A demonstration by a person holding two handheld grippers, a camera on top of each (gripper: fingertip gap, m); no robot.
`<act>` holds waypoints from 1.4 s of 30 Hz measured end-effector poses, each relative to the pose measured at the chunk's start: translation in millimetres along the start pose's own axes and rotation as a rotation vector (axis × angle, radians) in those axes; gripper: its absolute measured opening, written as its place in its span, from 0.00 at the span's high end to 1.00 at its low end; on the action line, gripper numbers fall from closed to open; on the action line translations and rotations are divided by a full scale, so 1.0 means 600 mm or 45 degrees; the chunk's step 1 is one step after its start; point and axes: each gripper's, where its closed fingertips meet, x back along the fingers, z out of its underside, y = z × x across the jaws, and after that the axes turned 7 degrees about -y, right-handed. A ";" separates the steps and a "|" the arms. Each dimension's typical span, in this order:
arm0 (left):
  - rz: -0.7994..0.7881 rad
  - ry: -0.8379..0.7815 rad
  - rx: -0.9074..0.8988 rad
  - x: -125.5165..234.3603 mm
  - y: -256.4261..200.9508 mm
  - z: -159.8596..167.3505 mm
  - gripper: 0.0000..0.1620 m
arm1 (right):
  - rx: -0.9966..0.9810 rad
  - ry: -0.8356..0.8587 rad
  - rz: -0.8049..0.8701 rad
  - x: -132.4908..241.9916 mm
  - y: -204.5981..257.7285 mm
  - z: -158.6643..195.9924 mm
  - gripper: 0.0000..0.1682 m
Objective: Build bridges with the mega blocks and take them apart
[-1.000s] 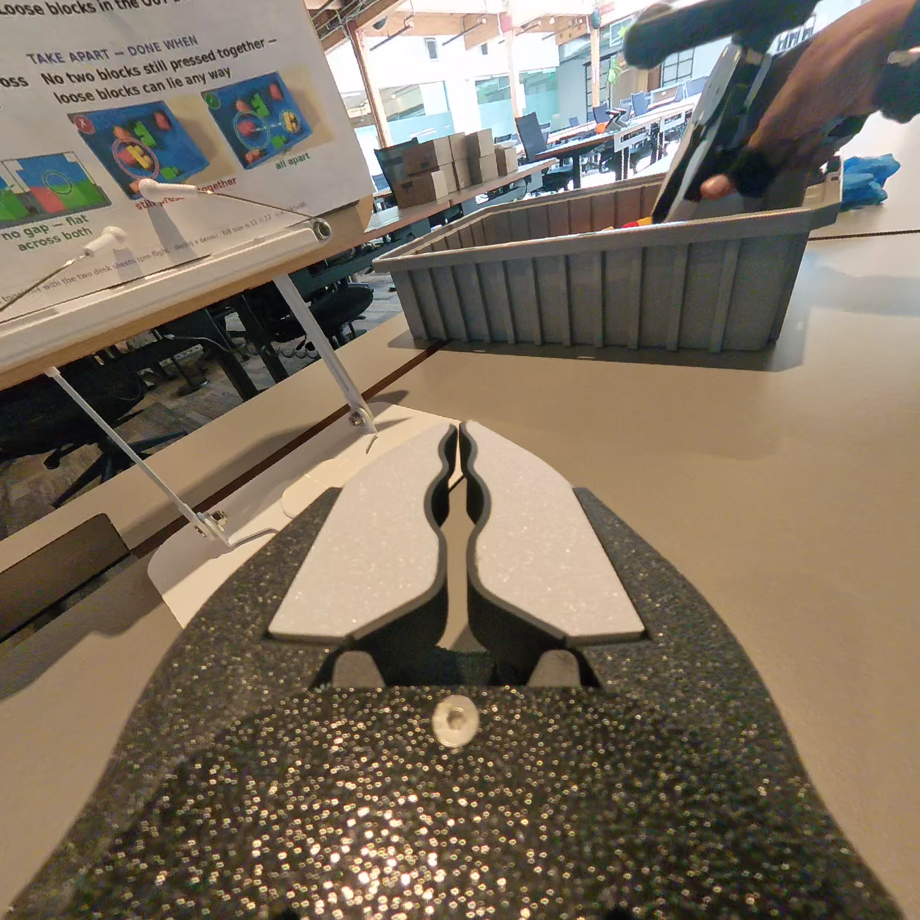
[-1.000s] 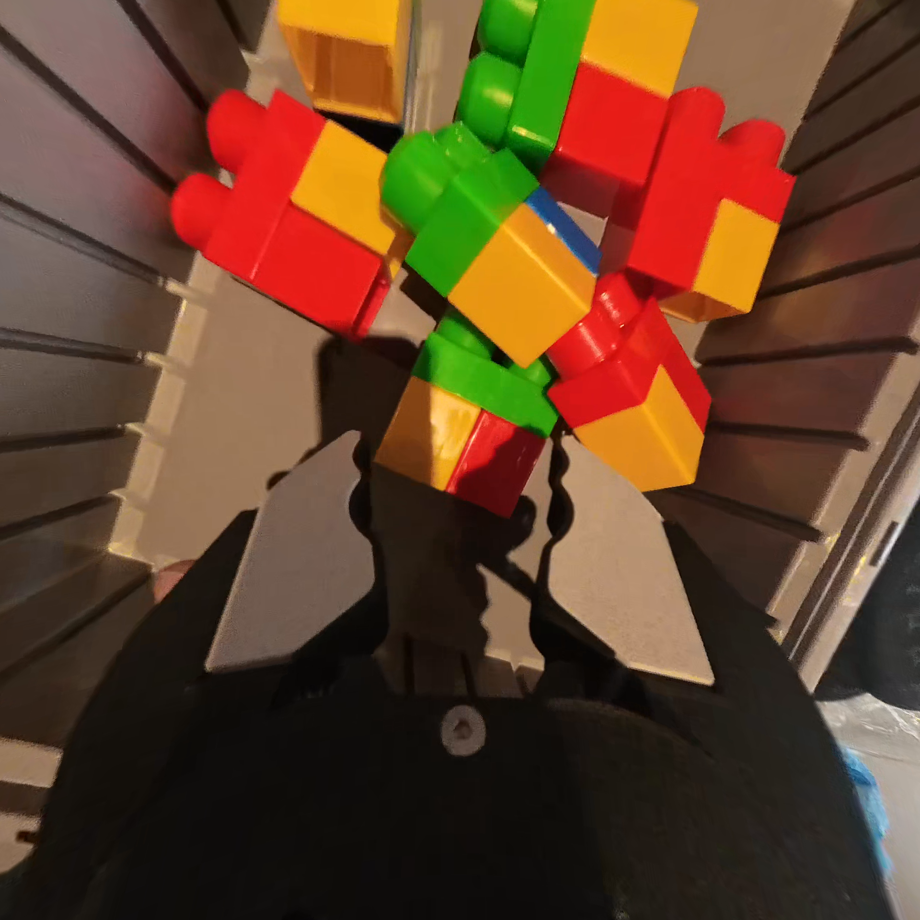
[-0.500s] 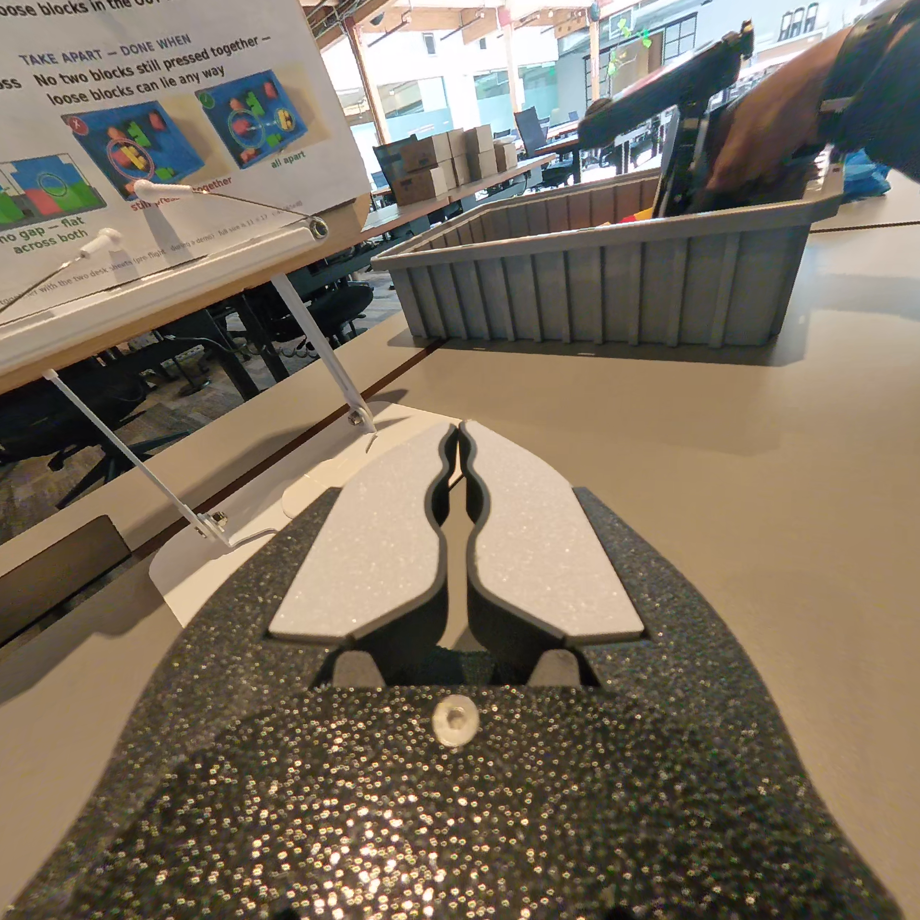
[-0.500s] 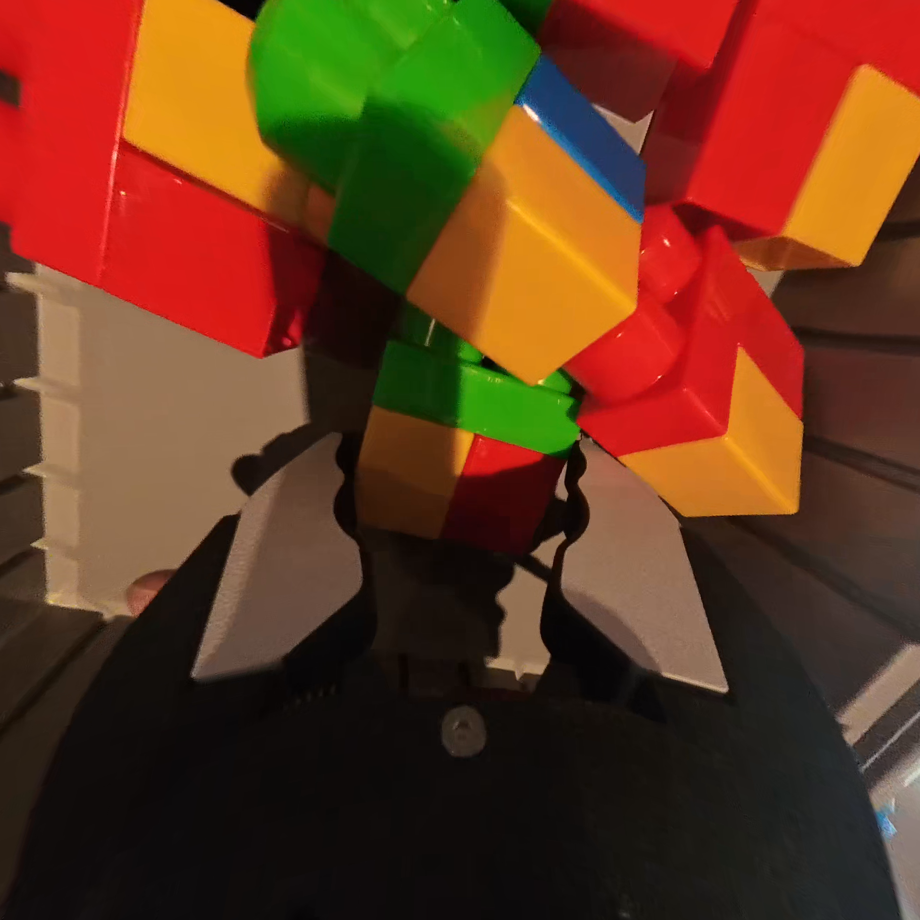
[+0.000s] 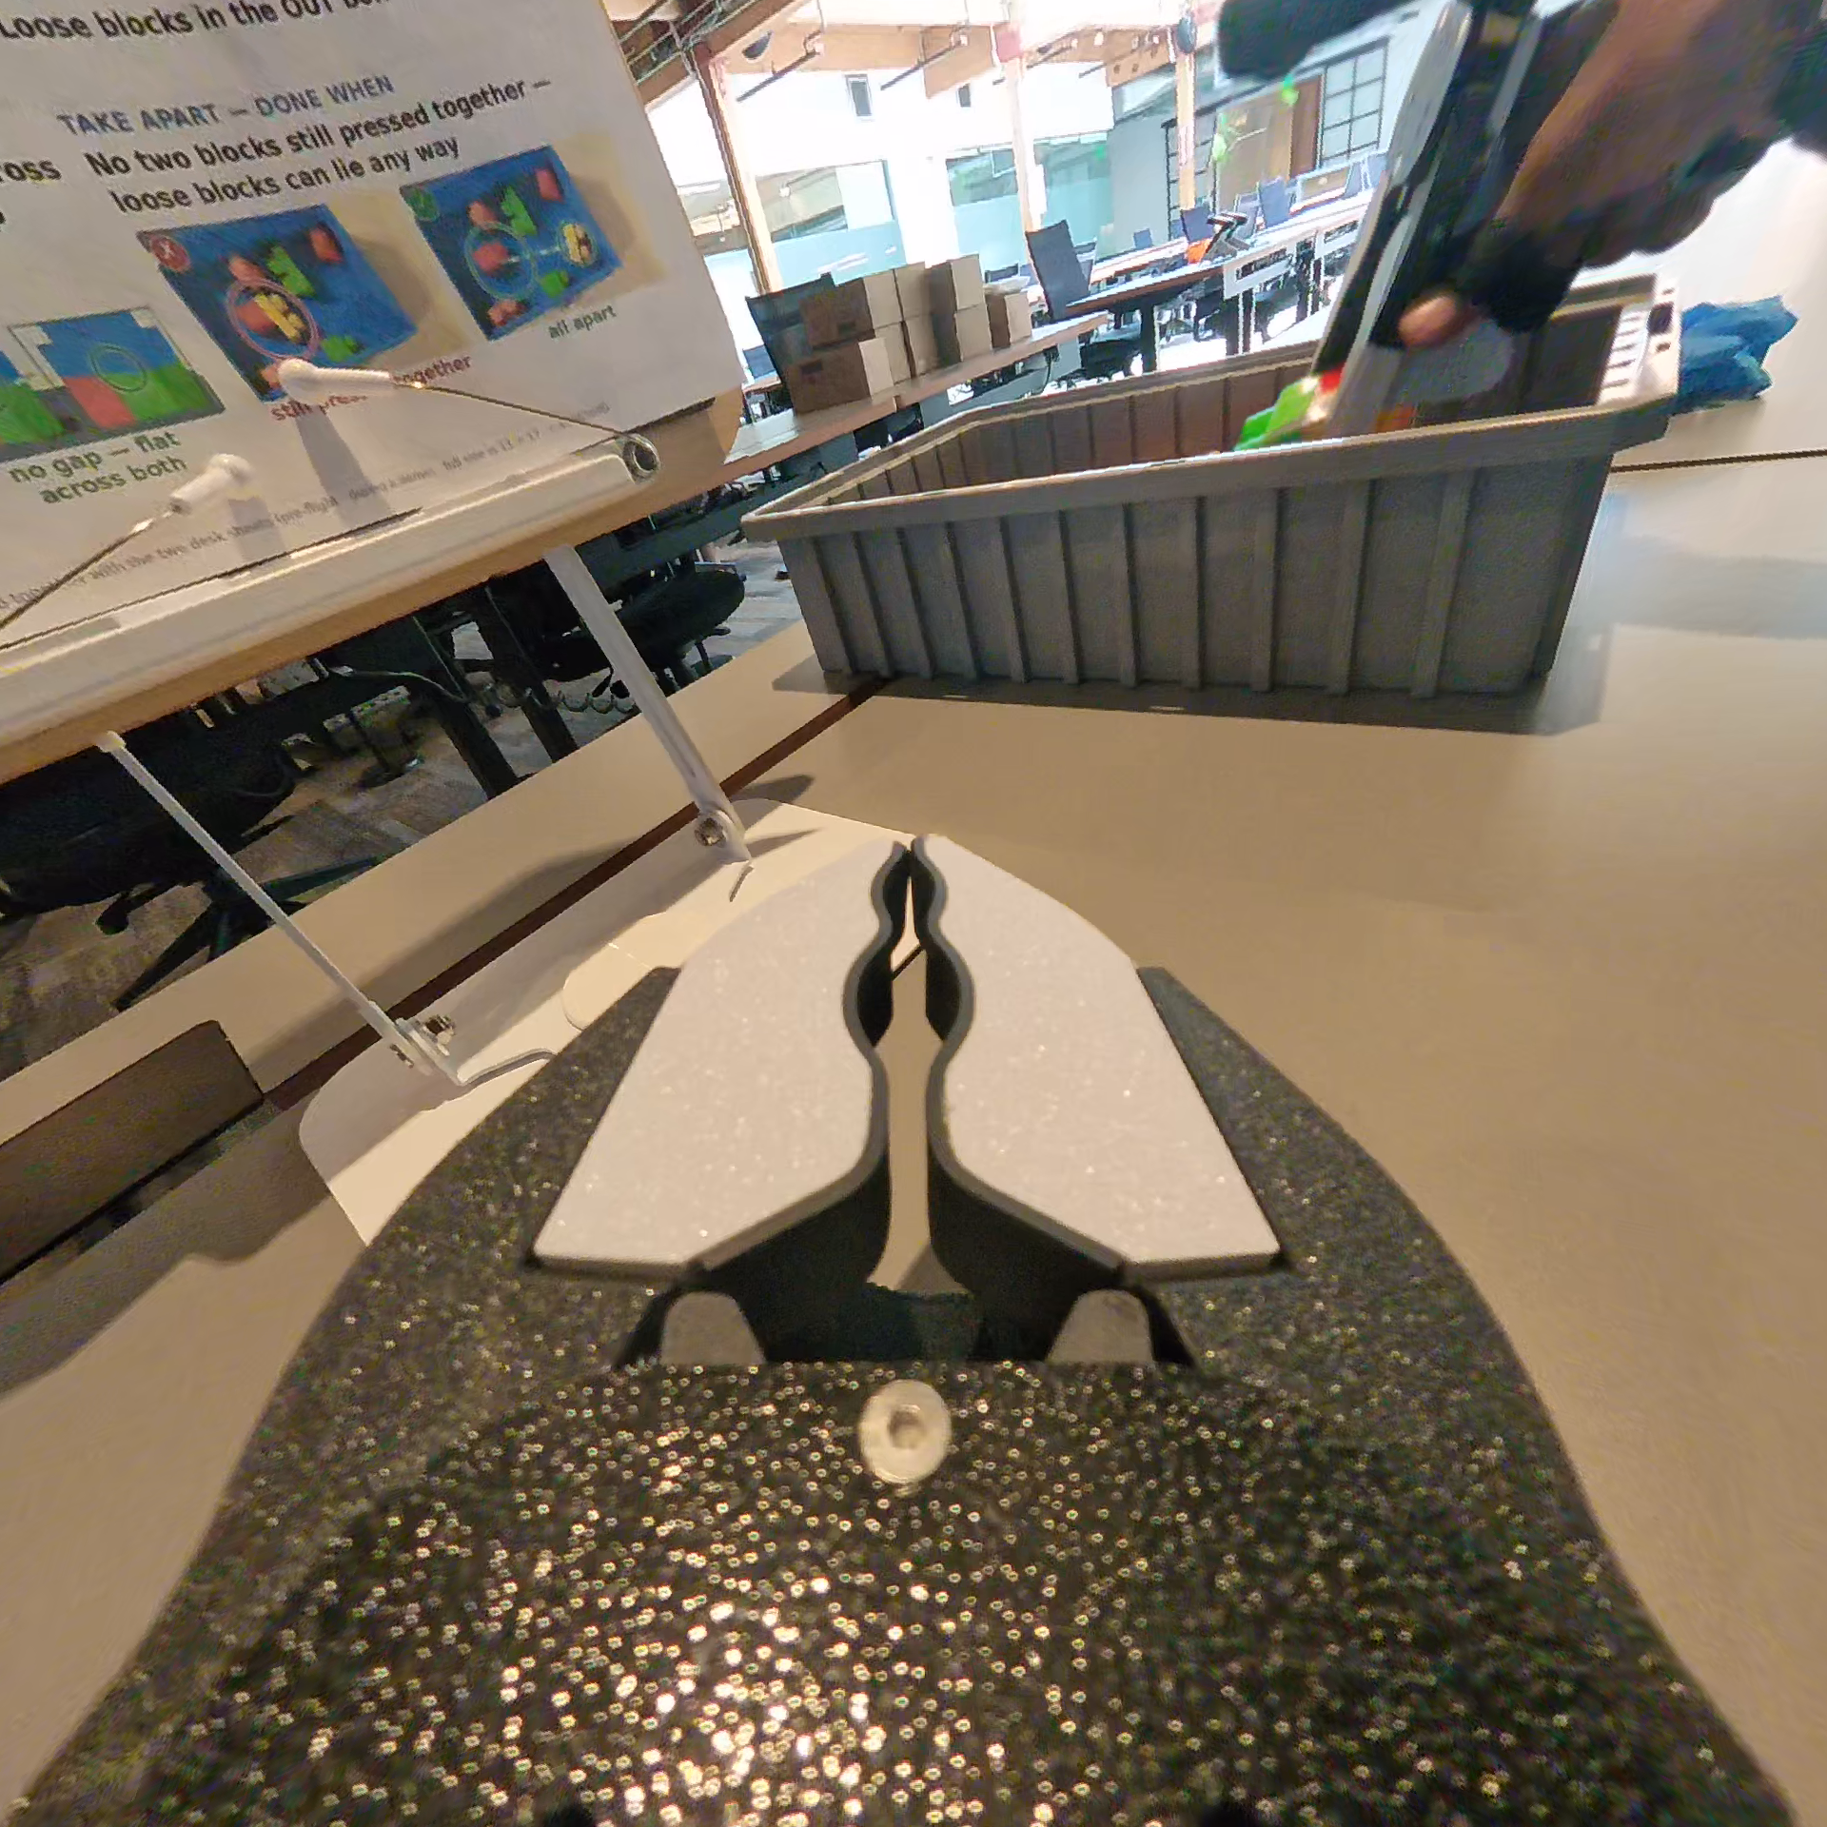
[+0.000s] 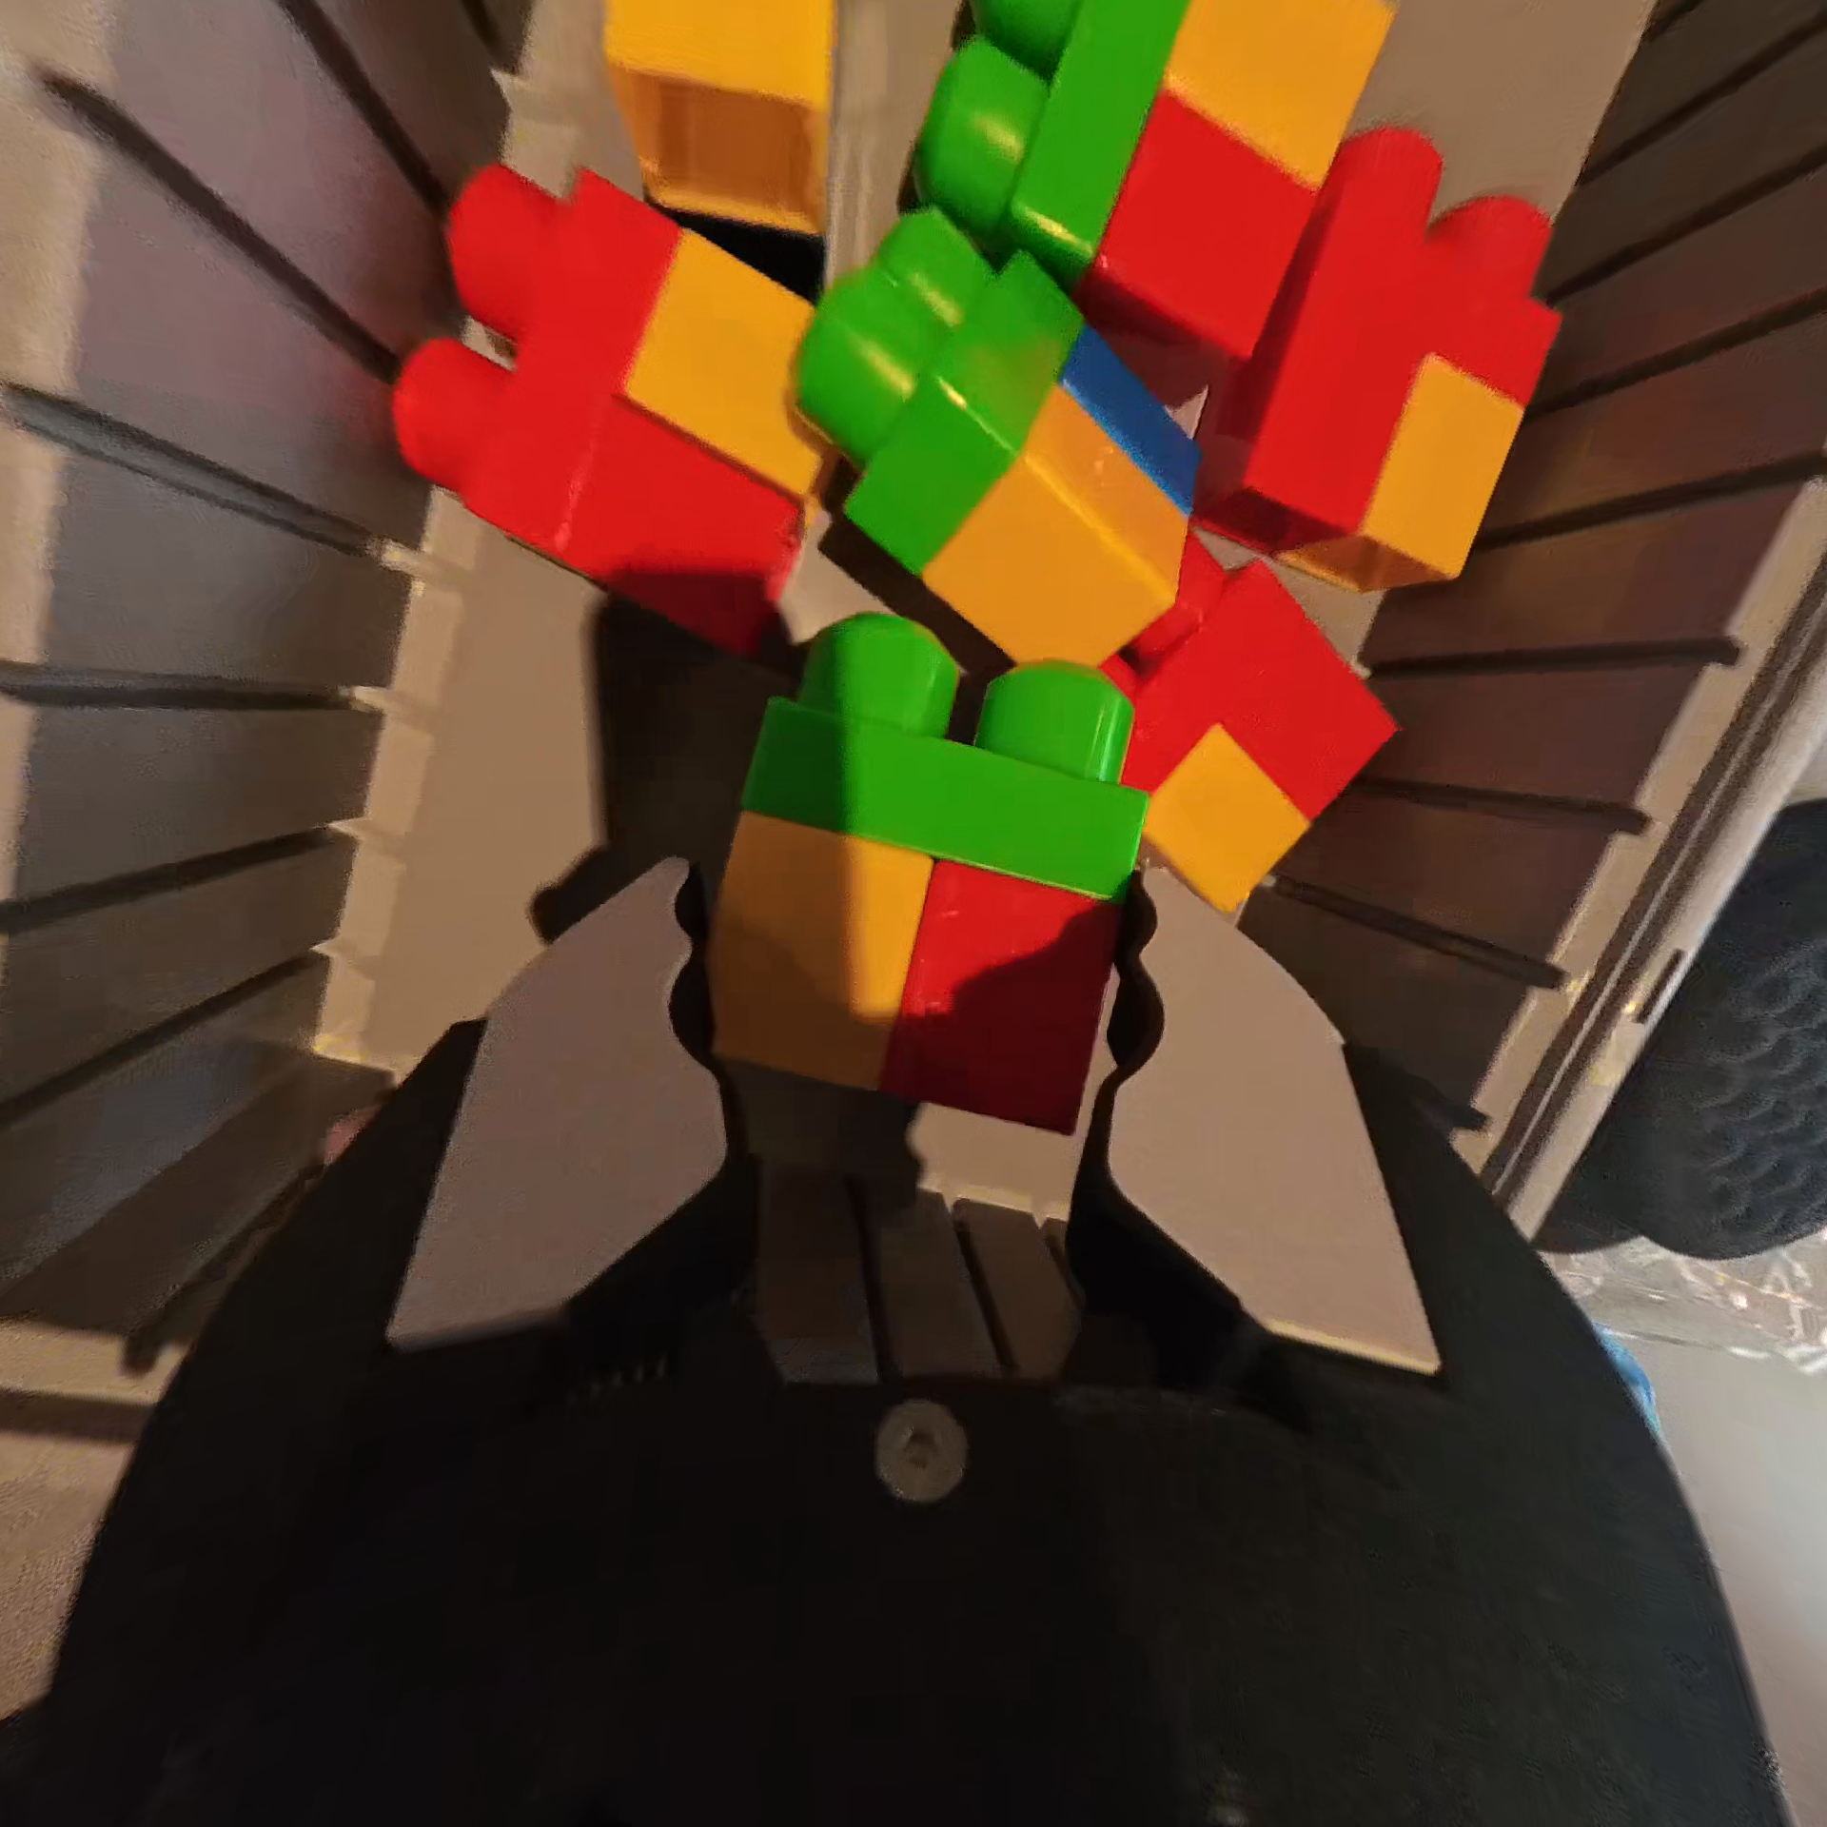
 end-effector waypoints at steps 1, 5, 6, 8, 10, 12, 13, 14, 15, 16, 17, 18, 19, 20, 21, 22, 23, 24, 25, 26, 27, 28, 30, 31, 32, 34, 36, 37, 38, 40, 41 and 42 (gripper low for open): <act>-0.001 -0.001 -0.002 0.000 0.000 0.000 1.00 | 0.014 -0.036 0.004 0.009 0.005 -0.010 0.53; -0.004 -0.020 0.012 0.003 0.001 -0.004 1.00 | 0.170 -0.329 -0.087 0.068 0.072 -0.088 0.53; -0.002 -0.036 0.036 0.004 0.002 -0.007 1.00 | 0.232 -0.435 -0.162 0.088 0.107 -0.113 0.53; 0.029 -0.114 0.111 0.006 -0.001 -0.022 0.96 | 0.365 -0.630 -0.373 0.130 0.196 -0.153 0.53; 0.138 -0.225 0.180 0.010 -0.017 -0.044 0.86 | 0.484 -0.750 -0.643 0.166 0.294 -0.170 0.53; 0.242 -0.318 0.179 0.018 -0.033 -0.066 0.73 | 0.576 -0.804 -0.918 0.190 0.383 -0.171 0.53; 0.286 -0.368 0.141 0.024 -0.040 -0.078 0.68 | 0.611 -0.803 -1.056 0.196 0.422 -0.166 0.53; 0.319 -0.410 0.087 0.031 -0.047 -0.089 0.64 | 0.632 -0.788 -1.177 0.197 0.456 -0.159 0.53; 0.347 -0.445 0.022 0.039 -0.053 -0.099 0.62 | 0.648 -0.752 -1.282 0.194 0.485 -0.151 0.53; 0.379 -0.468 -0.053 0.046 -0.061 -0.106 0.60 | 0.663 -0.715 -1.370 0.188 0.511 -0.143 0.53; 0.415 -0.470 -0.137 0.053 -0.070 -0.109 0.60 | 0.668 -0.680 -1.455 0.183 0.534 -0.135 0.53; 0.449 -0.466 -0.220 0.059 -0.079 -0.110 0.60 | 0.668 -0.639 -1.539 0.178 0.555 -0.127 0.53; 0.486 -0.453 -0.295 0.065 -0.089 -0.107 0.60 | 0.670 -0.602 -1.603 0.172 0.572 -0.120 0.53; 0.535 -0.425 -0.359 0.070 -0.099 -0.101 0.60 | 0.675 -0.570 -1.645 0.166 0.584 -0.113 0.53; 0.569 -0.398 -0.409 0.074 -0.106 -0.094 0.60 | 0.682 -0.537 -1.675 0.160 0.593 -0.106 0.53; 0.602 -0.378 -0.443 0.077 -0.112 -0.088 0.60 | 0.686 -0.507 -1.701 0.154 0.600 -0.099 0.53; 0.630 -0.368 -0.453 0.081 -0.116 -0.084 0.61 | 0.687 -0.480 -1.727 0.150 0.606 -0.093 0.53; 0.660 -0.364 -0.447 0.084 -0.120 -0.082 0.62 | 0.690 -0.455 -1.751 0.146 0.611 -0.087 0.53; 0.697 -0.363 -0.441 0.087 -0.127 -0.081 0.63 | 0.693 -0.436 -1.769 0.143 0.615 -0.082 0.53; 0.740 -0.353 -0.441 0.090 -0.136 -0.078 0.64 | 0.692 -0.420 -1.785 0.141 0.620 -0.078 0.53; 0.775 -0.338 -0.450 0.092 -0.145 -0.074 0.65 | 0.690 -0.404 -1.802 0.139 0.624 -0.075 0.54; 0.808 -0.320 -0.467 0.093 -0.155 -0.069 0.66 | 0.693 -0.389 -1.823 0.138 0.628 -0.071 0.54; 0.851 -0.279 -0.517 0.092 -0.170 -0.057 0.68 | 0.701 -0.360 -1.872 0.139 0.634 -0.063 0.54; 0.857 -0.265 -0.540 0.091 -0.175 -0.052 0.69 | 0.700 -0.351 -1.892 0.139 0.637 -0.060 0.53; 0.863 -0.257 -0.556 0.089 -0.179 -0.048 0.70 | 0.697 -0.344 -1.909 0.139 0.640 -0.058 0.53; 0.855 -0.256 -0.579 0.086 -0.182 -0.044 0.75 | 0.685 -0.334 -1.945 0.139 0.644 -0.055 0.54; 0.849 -0.258 -0.592 0.083 -0.183 -0.040 0.76 | 0.661 -0.333 -1.963 0.137 0.644 -0.057 0.54; 0.831 -0.258 -0.598 0.080 -0.181 -0.038 0.76 | 0.641 -0.346 -1.966 0.135 0.642 -0.060 0.54; 0.808 -0.257 -0.595 0.076 -0.178 -0.036 0.76 | 0.617 -0.361 -1.973 0.134 0.640 -0.065 0.54; 0.810 -0.244 -0.534 0.073 -0.175 -0.033 0.76 | 0.583 -0.379 -1.985 0.129 0.637 -0.070 0.54; 0.811 -0.240 -0.491 0.073 -0.173 -0.033 0.77 | 0.575 -0.424 -1.983 0.128 0.635 -0.076 0.55; 0.798 -0.240 -0.435 0.071 -0.169 -0.035 0.77 | 0.566 -0.504 -1.968 0.128 0.632 -0.087 0.57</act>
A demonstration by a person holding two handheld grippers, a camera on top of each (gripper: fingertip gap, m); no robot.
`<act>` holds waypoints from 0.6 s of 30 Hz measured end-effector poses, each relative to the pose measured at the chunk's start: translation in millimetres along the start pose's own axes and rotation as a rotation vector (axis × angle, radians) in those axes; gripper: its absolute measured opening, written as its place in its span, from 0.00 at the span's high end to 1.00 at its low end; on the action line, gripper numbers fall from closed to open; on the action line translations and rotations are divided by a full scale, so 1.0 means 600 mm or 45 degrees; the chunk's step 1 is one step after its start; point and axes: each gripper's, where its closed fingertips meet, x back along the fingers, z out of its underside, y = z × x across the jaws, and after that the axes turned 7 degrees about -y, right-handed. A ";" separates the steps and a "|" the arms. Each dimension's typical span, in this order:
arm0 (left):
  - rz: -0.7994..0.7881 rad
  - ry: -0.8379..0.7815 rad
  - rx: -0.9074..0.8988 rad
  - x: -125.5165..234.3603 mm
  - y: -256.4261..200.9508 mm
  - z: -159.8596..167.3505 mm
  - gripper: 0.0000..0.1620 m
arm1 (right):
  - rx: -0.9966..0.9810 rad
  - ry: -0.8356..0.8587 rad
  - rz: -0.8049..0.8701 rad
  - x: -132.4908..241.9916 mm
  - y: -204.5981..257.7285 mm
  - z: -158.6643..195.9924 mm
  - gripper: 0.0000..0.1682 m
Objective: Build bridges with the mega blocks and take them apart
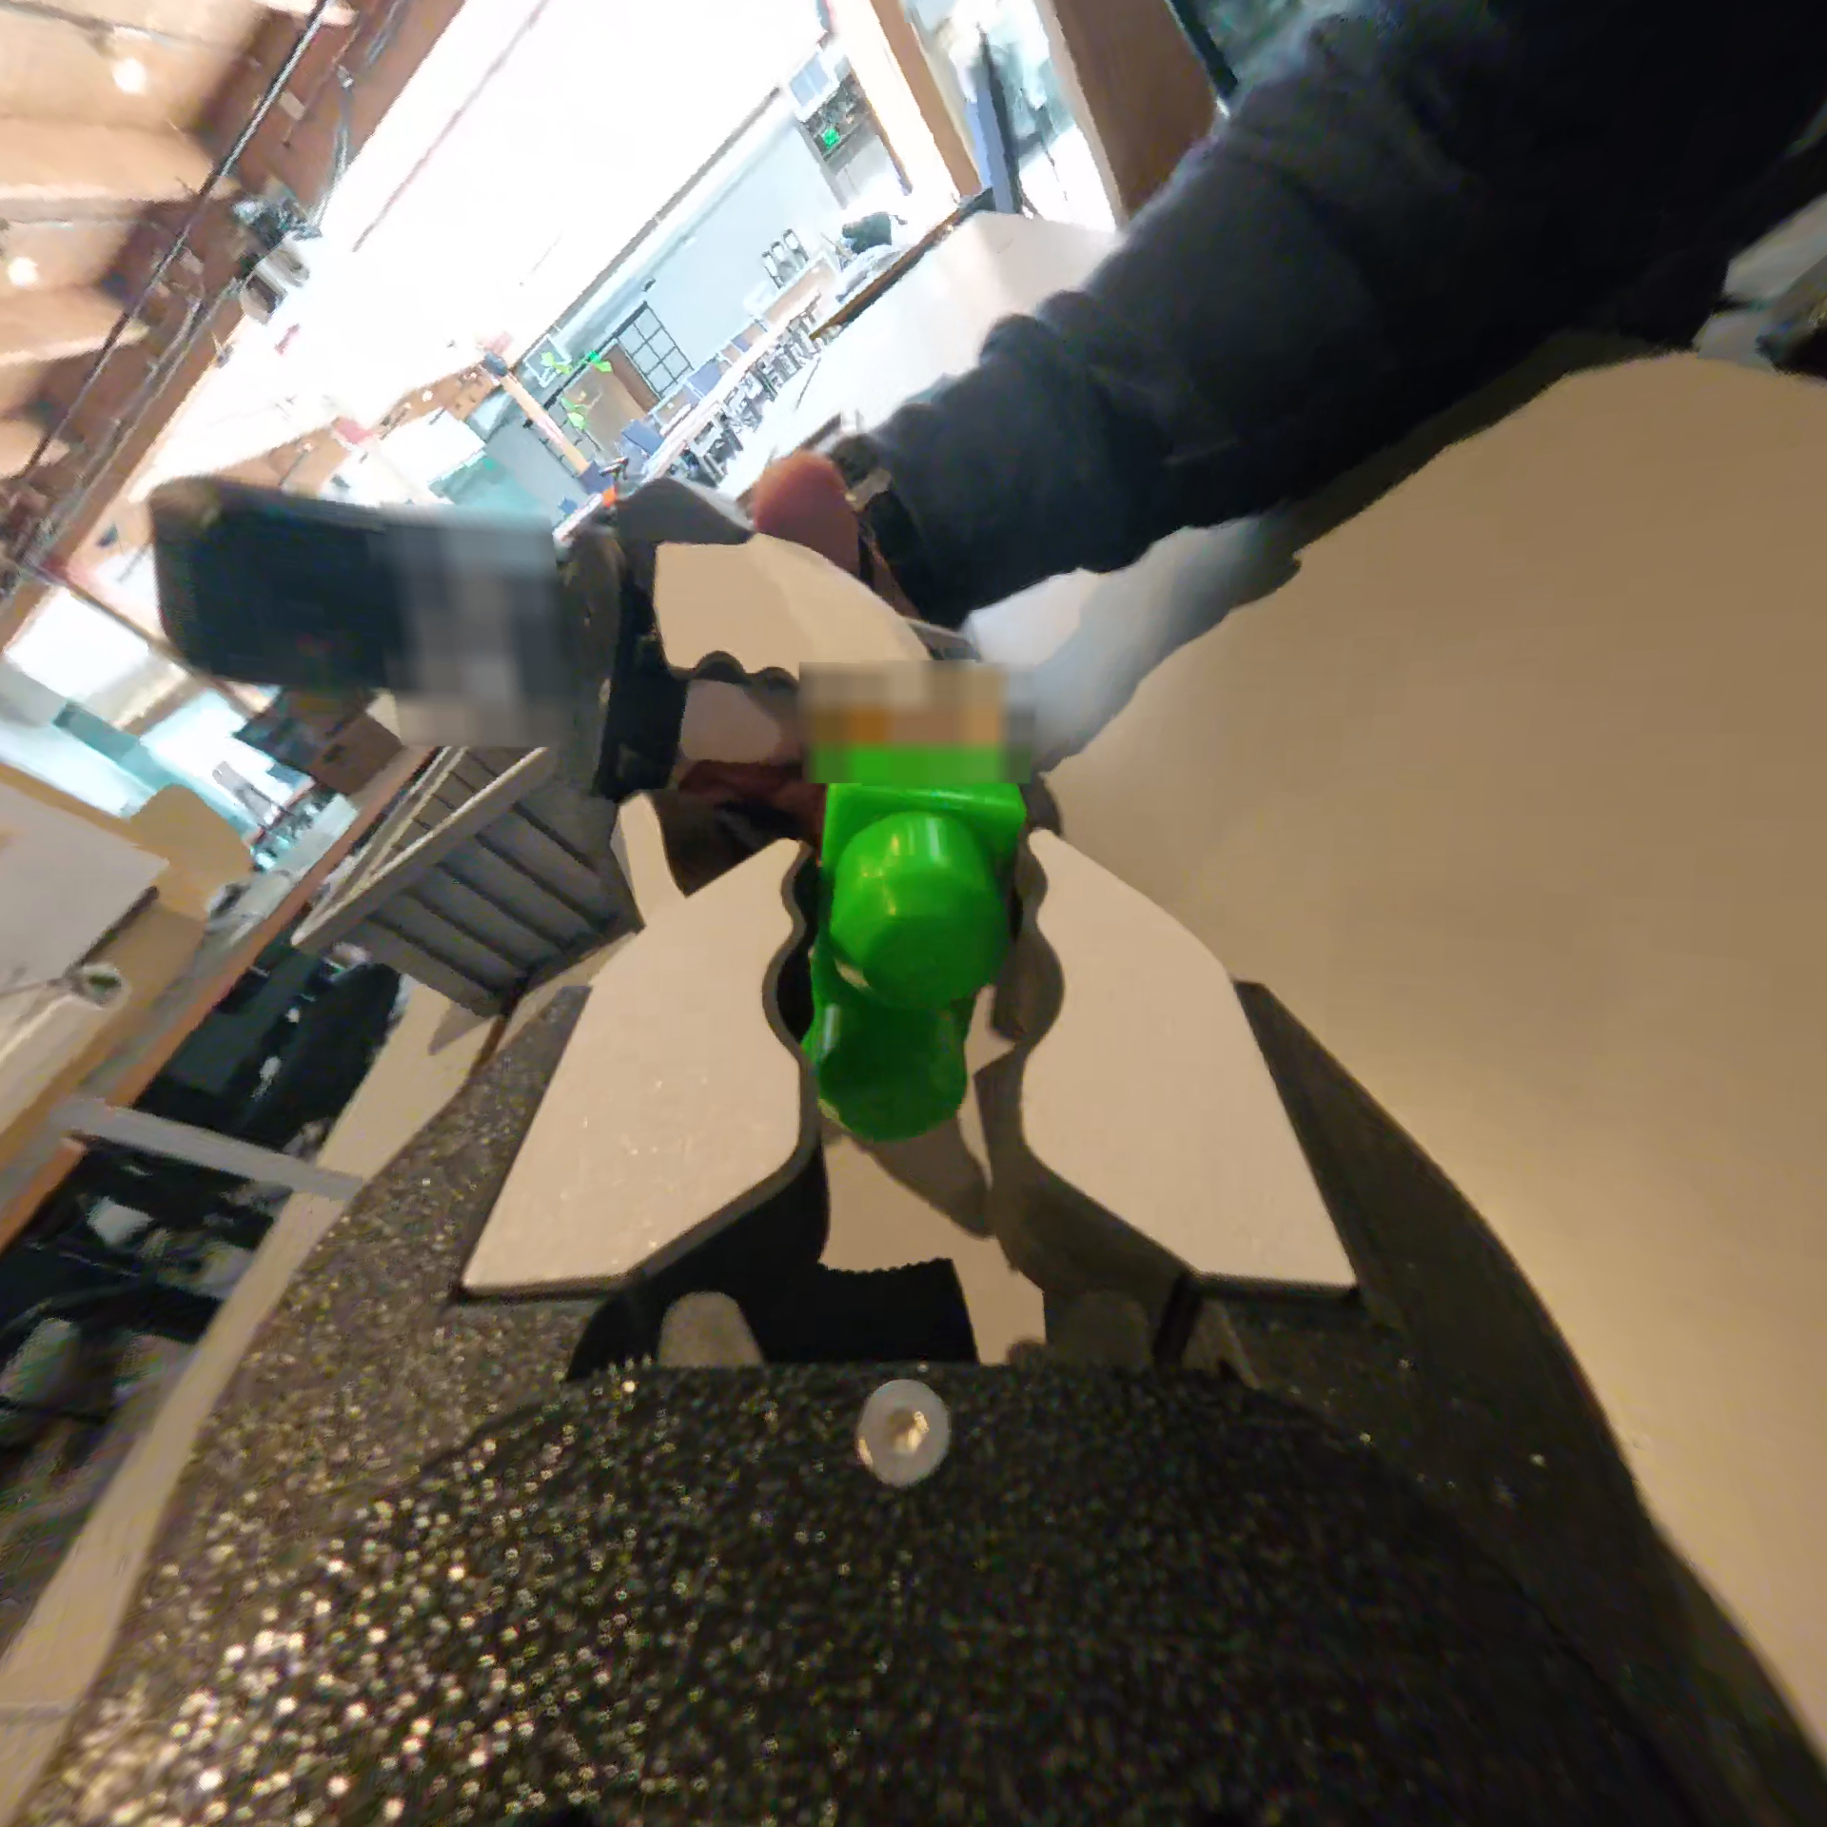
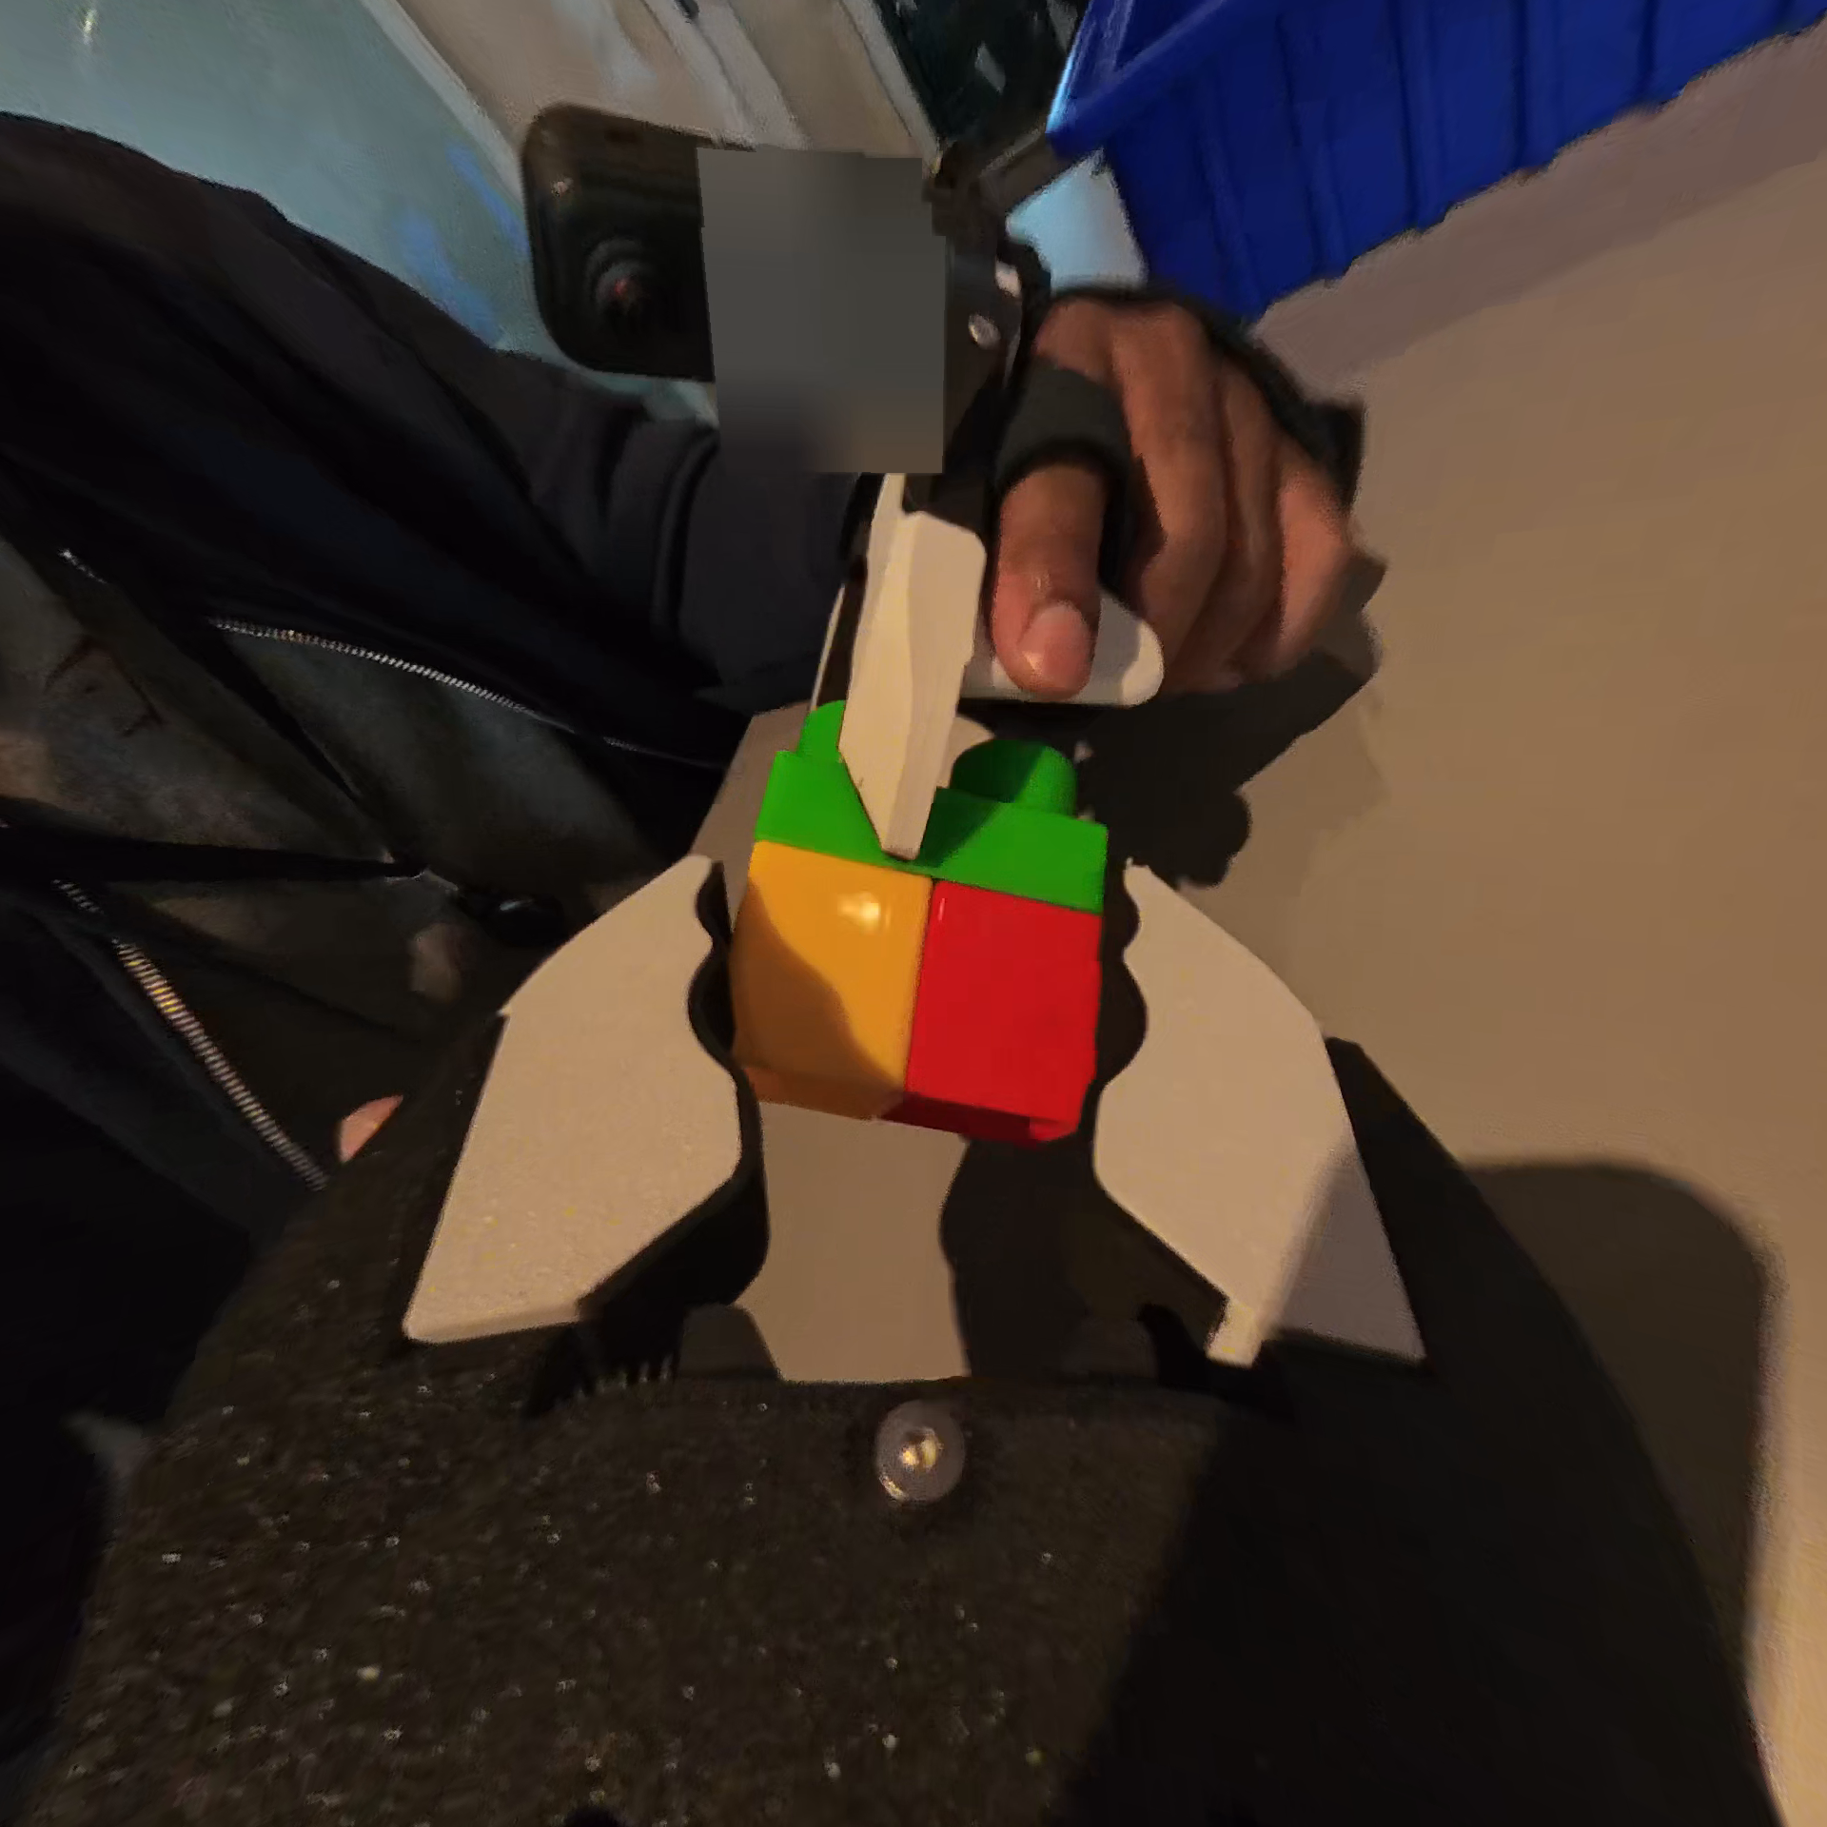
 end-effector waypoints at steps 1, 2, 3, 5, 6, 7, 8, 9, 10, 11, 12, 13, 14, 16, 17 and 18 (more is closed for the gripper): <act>-0.032 -0.009 0.061 0.002 0.009 0.000 0.78 | 0.053 -0.061 0.030 0.006 -0.004 -0.013 0.61; -0.062 -0.024 0.122 0.005 0.018 0.000 0.78 | 0.108 -0.132 0.056 0.012 -0.005 -0.030 0.63; -0.098 -0.047 0.184 0.010 0.030 -0.001 0.78 | 0.168 -0.209 0.085 0.019 -0.005 -0.047 0.60; -0.194 -0.073 0.323 0.023 0.058 0.004 0.78 | 0.297 -0.356 0.150 0.036 0.001 -0.078 0.57; -0.234 -0.090 0.386 0.030 0.070 0.007 0.78 | 0.350 -0.400 0.198 0.044 0.000 -0.087 0.57; -0.269 -0.102 0.455 0.037 0.081 0.011 0.78 | 0.396 -0.417 0.249 0.048 -0.004 -0.089 0.55; -0.299 -0.114 0.524 0.043 0.090 0.015 0.78 | 0.438 -0.422 0.304 0.051 -0.009 -0.086 0.54; -0.305 -0.139 0.603 0.046 0.094 0.017 0.78 | 0.476 -0.422 0.362 0.052 -0.016 -0.081 0.54; -0.297 -0.165 0.687 0.048 0.096 0.017 0.78 | 0.502 -0.419 0.406 0.051 -0.022 -0.074 0.54; -0.301 -0.190 0.761 0.049 0.099 0.017 0.78 | 0.515 -0.414 0.444 0.049 -0.027 -0.067 0.54; -0.284 -0.219 0.824 0.049 0.098 0.015 0.78 | 0.521 -0.414 0.481 0.046 -0.032 -0.062 0.53; -0.258 -0.238 0.883 0.047 0.094 0.013 0.78 | 0.521 -0.428 0.507 0.043 -0.035 -0.059 0.53; -0.252 -0.242 0.925 0.046 0.092 0.013 0.78 | 0.519 -0.451 0.517 0.039 -0.034 -0.058 0.53; -0.224 -0.258 0.959 0.045 0.083 0.005 0.78 | 0.508 -0.499 0.523 0.030 -0.030 -0.058 0.53; -0.217 -0.252 0.978 0.043 0.078 0.004 0.78 | 0.499 -0.504 0.518 0.024 -0.028 -0.055 0.54; -0.203 -0.237 0.988 0.041 0.071 0.003 0.78 | 0.498 -0.499 0.519 0.017 -0.027 -0.052 0.54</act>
